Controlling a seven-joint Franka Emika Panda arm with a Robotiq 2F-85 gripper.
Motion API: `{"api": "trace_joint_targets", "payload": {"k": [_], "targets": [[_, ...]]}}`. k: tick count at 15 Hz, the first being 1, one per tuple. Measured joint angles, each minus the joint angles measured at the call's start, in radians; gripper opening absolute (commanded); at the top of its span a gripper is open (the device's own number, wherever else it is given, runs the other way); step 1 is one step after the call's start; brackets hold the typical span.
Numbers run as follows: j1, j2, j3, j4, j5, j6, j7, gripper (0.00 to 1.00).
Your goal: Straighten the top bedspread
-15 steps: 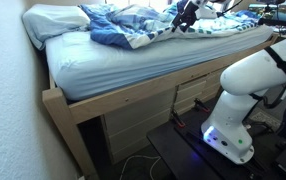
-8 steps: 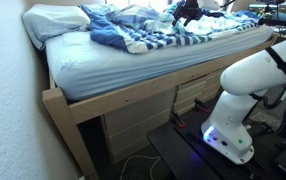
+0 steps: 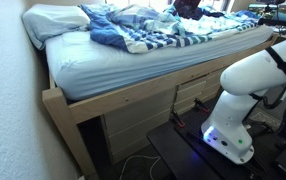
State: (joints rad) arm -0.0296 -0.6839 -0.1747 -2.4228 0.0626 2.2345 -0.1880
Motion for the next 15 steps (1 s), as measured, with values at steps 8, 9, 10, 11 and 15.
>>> {"api": "trace_joint_targets", "payload": {"k": [8, 9, 10, 11, 15], "targets": [[0.000, 0.172, -0.034, 0.067, 0.000, 0.258, -0.002, 1.00], [-0.001, 0.201, -0.041, 0.084, 0.000, 0.286, -0.002, 1.00], [-0.001, 0.230, -0.049, 0.103, 0.000, 0.311, -0.003, 1.00], [-0.001, 0.257, -0.057, 0.123, 0.000, 0.328, -0.003, 1.00], [-0.002, 0.354, -0.097, 0.211, 0.040, 0.345, -0.008, 1.00]]}}
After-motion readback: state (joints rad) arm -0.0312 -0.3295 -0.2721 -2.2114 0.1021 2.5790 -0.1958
